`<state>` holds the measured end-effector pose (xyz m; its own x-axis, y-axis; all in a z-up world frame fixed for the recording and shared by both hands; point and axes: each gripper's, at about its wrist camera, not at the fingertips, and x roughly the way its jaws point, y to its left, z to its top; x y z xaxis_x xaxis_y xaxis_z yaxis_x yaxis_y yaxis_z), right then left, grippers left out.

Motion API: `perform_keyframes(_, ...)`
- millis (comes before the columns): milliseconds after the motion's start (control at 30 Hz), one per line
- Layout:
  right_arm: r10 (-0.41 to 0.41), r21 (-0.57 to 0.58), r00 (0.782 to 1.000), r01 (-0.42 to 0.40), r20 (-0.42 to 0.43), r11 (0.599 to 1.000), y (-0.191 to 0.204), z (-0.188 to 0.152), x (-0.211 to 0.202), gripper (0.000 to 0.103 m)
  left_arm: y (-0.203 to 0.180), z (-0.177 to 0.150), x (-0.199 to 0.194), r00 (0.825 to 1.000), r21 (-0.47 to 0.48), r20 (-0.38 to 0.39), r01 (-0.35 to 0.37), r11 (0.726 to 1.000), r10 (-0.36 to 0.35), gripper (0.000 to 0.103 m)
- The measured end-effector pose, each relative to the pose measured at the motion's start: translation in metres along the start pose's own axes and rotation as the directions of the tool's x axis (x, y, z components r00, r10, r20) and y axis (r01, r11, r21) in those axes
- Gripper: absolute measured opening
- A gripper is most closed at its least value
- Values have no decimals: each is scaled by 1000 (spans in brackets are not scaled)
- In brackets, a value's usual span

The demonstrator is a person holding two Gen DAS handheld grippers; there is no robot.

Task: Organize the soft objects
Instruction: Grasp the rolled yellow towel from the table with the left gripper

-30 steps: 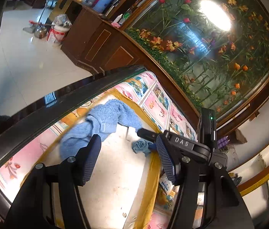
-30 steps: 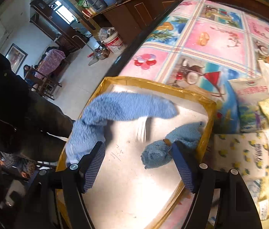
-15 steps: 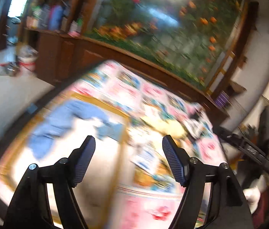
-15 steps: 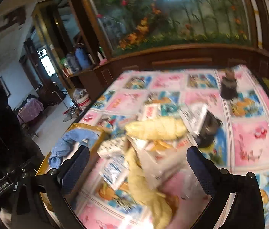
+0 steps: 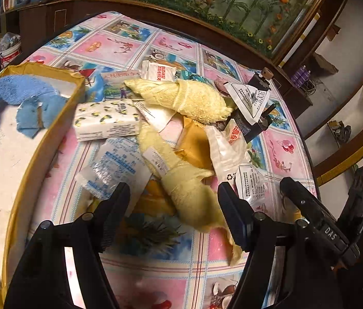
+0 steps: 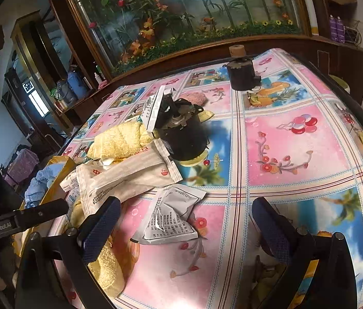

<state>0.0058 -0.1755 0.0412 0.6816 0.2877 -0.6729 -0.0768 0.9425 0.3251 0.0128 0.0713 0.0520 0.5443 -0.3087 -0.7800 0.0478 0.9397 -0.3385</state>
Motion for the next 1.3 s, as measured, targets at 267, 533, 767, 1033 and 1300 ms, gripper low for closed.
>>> perform_keyframes(267, 26, -32, 999, -24, 43, 999, 12, -2, -14, 103, -35, -12, 42, 999, 79, -48, -14, 997, 18, 41)
perform_keyframes(533, -13, 16, 997, 11, 70, 1000, 2, -1, -18, 103, -31, -28, -21, 993, 44, 53, 100, 994, -102, 29)
perform_keyframes(767, -82, 24, 994, 81, 66, 996, -3, -3, -12, 103, -40, -38, -73, 975, 122, 157, 141, 982, -159, 30)
perform_keyframes(1033, -16, 59, 1000, 15, 11, 998, -11, 0, -16, 103, -15, -45, -66, 984, 114, 142, 96, 989, -112, 30)
perform_keyframes(1300, -3, 84, 992, 14, -128, 996, -10, 1, 1, 102, -10, -53, -20, 997, 83, 30, 72, 994, -75, 40)
